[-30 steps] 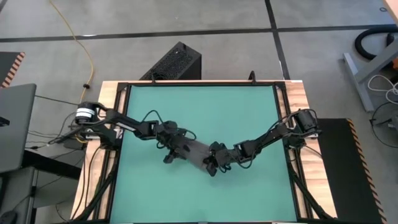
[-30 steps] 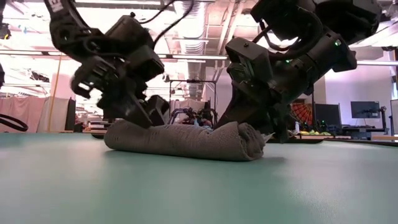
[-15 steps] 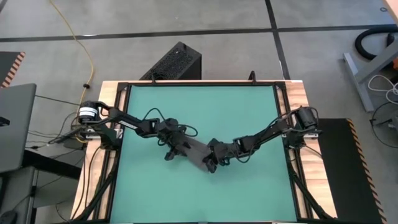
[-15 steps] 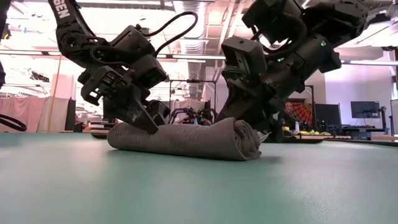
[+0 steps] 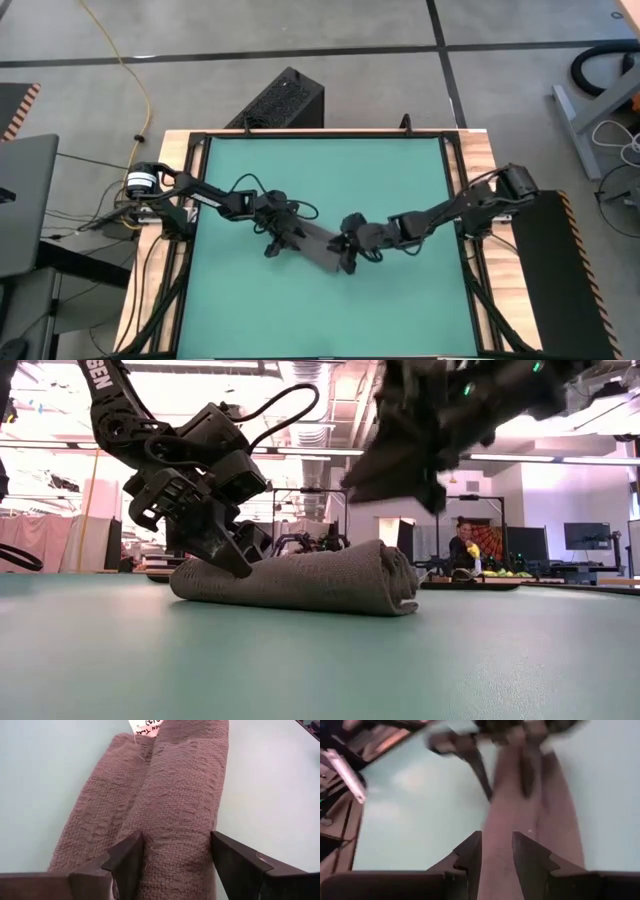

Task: Roll towel into tight, uniform cylinder
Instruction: Roll the gray towel

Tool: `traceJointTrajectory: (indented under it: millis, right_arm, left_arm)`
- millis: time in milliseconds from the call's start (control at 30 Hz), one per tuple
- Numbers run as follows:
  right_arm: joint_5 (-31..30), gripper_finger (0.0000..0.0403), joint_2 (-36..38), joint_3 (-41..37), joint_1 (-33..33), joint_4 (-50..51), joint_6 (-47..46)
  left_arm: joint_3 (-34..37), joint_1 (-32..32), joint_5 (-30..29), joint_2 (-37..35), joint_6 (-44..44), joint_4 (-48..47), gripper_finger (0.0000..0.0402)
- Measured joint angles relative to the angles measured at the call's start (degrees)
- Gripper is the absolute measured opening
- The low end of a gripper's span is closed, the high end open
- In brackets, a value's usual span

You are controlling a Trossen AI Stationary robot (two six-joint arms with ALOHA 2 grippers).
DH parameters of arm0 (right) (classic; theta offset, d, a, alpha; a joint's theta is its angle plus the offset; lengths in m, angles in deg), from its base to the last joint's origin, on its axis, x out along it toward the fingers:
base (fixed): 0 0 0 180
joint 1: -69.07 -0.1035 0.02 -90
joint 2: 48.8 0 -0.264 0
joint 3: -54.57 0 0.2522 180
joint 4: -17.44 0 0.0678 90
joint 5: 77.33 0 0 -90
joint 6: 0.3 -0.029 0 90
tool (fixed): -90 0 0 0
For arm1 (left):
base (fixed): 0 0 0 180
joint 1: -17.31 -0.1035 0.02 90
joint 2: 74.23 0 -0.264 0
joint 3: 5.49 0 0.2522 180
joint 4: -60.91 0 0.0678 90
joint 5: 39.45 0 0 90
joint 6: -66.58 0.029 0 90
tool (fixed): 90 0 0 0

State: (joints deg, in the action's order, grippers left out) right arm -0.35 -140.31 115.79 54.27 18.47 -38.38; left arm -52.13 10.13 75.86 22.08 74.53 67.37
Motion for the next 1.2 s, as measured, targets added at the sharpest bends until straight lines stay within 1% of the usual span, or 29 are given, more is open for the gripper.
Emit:
traceJointTrajectory:
  millis: [100, 167, 333, 467, 533, 633, 733, 833, 933, 1033, 1133, 1200]
  right_arm:
    - [-2.4, 0.0136, 0.1, 0.1, -2.8, -2.8, 5.8]
    - [-3.1, 0.0133, -1.9, 0.1, -4.3, -6.0, 7.7]
    - [-1.1, 0.012, -7.5, 1.8, -4.9, -8.8, 8.2]
    - [-0.7, 0.0112, -11.4, 4.7, -3.7, -6.7, 9.4]
    - [-0.5, 0.0109, -12.7, 5.9, -2.8, -5.2, 10.0]
    - [-0.3, 0.0108, -12.9, 6.4, -0.9, -2.2, 10.1]
    - [-0.3, 0.0107, -12.9, 5.8, 1.1, 0.3, 10.1]
    - [-0.1, 0.0107, -12.9, 4.9, 2.9, -0.2, 10.1]
    - [0.1, 0.0107, -13.7, 4.7, 4.3, -0.1, 10.1]
    - [0.6, 0.0107, -14.7, 4.8, 5.3, -0.5, 10.1]
    - [1.3, 0.0107, -15.7, 4.8, 5.9, -0.6, 9.6]
    - [1.2, 0.0107, -16.5, 4.8, 6.0, -1.1, 8.7]
  left_arm:
    - [0.0, -0.1, 1.0, 0.0, -0.1, -0.2, 0.0219]
    - [0.0, -0.1, 1.1, 0.0, -0.1, -0.2, 0.0219]
    - [0.0, -1.3, 2.1, 0.0, -0.9, -0.4, 0.0219]
    - [0.0, -2.5, 4.4, 0.1, -1.9, -0.9, 0.0219]
    - [-0.1, -2.8, 4.7, 0.1, -2.1, -1.6, 0.0219]
    - [-0.1, -3.2, 5.4, 0.1, -2.2, -2.5, 0.0219]
    - [-0.1, -3.7, 7.4, 0.0, -2.6, -3.7, 0.0219]
    - [-0.1, -3.9, 9.1, 0.0, -3.0, -5.0, 0.0219]
    - [-0.2, -3.9, 9.3, 0.0, -3.1, -5.8, 0.0219]
    - [-0.2, -4.0, 9.5, 0.0, -3.1, -6.6, 0.0219]
    - [0.0, -4.7, 11.5, 0.0, -1.9, -6.4, 0.0219]
    - [0.0, -5.6, 11.9, -1.3, -2.1, -6.6, 0.0219]
